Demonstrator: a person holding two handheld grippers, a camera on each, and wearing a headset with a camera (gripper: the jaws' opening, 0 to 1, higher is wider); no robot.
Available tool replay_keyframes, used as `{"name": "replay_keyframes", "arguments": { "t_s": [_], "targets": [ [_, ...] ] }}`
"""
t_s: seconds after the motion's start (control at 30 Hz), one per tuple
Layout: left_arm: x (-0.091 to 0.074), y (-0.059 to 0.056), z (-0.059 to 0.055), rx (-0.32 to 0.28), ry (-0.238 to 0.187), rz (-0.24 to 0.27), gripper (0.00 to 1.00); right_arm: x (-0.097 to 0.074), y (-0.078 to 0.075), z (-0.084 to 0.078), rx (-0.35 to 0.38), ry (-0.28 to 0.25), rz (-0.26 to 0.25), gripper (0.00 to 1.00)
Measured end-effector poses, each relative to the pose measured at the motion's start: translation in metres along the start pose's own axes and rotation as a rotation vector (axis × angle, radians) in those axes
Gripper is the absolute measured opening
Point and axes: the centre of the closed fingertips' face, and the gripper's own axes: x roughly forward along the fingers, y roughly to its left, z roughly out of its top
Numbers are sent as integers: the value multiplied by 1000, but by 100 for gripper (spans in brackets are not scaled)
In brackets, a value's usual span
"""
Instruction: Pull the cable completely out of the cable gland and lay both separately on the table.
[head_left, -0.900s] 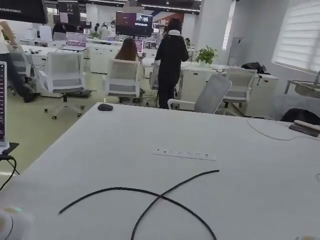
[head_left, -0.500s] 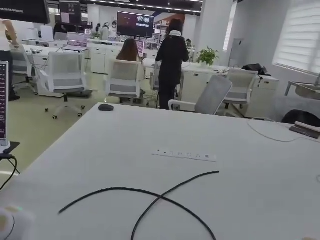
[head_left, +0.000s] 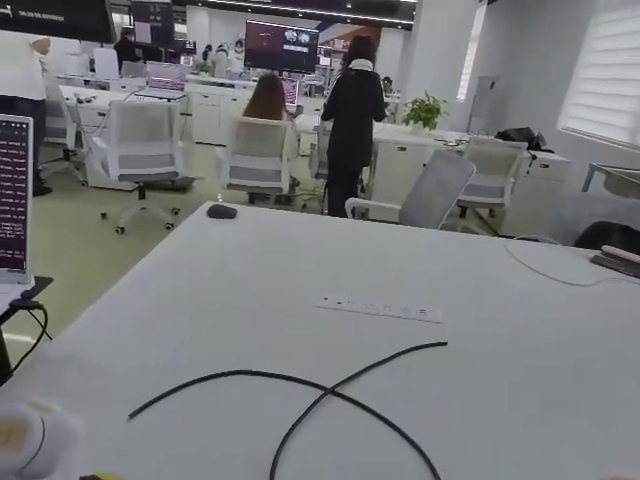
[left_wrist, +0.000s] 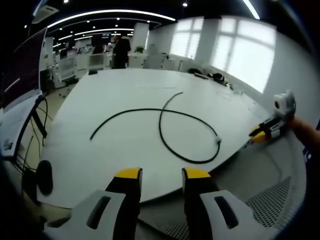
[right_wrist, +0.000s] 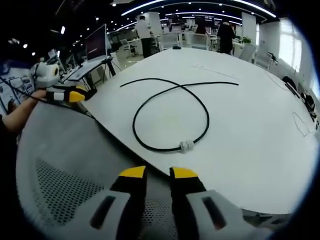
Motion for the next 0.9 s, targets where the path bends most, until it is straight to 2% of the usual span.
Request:
{"name": "replay_keyframes", "arguments": {
  "t_s": [0.07, 0.1, 0.17, 0.23, 0.27, 0.33, 0.37, 0.47, 0.57, 0.63, 0.7, 0.77, 0.8, 0.9],
  "targets": [
    [0, 0, 0, -1, -1, -1, 33, 1, 4, 0, -5, 9, 40, 15],
    [0, 0, 0, -1, 0, -2, 33, 1, 8, -4, -15, 34, 78, 15],
    [0, 0, 0, -3, 2, -6, 32, 3, 9, -4, -40, 50, 119, 17],
    [0, -1, -1, -5, 6, -11, 31, 2, 10, -8, -111, 96, 158, 14],
    [0, -1, -1, -6, 7, -10, 31, 3, 9, -12, -168, 136, 176, 14],
    [0, -1, -2, -6, 7, -10, 31, 8, 4, -18, -263, 205, 203, 19],
    [1, -1, -2, -6, 7, -11, 31, 10, 0, -21, -300, 234, 206, 22],
    [0, 0, 0, -13, -3, -11, 29, 23, -23, -30, -460, 344, 178, 32],
    [0, 0, -1, -17, 1, -12, 27, 34, -43, -30, -571, 409, 171, 33],
    [0, 0, -3, -19, 11, -9, 27, 45, -54, -18, -647, 401, 157, 34],
    [0, 0, -4, -25, 18, -10, 27, 53, -60, -10, -651, 390, 158, 35],
    [0, 1, -5, -25, 28, -6, 27, 67, -66, 8, -704, 358, 161, 37],
    [1, 1, -6, -24, 30, -7, 27, 69, -66, 9, -708, 363, 163, 37],
    [1, 1, -6, -25, 32, -8, 27, 84, -67, 20, -854, 374, 188, 37]
  ]
}}
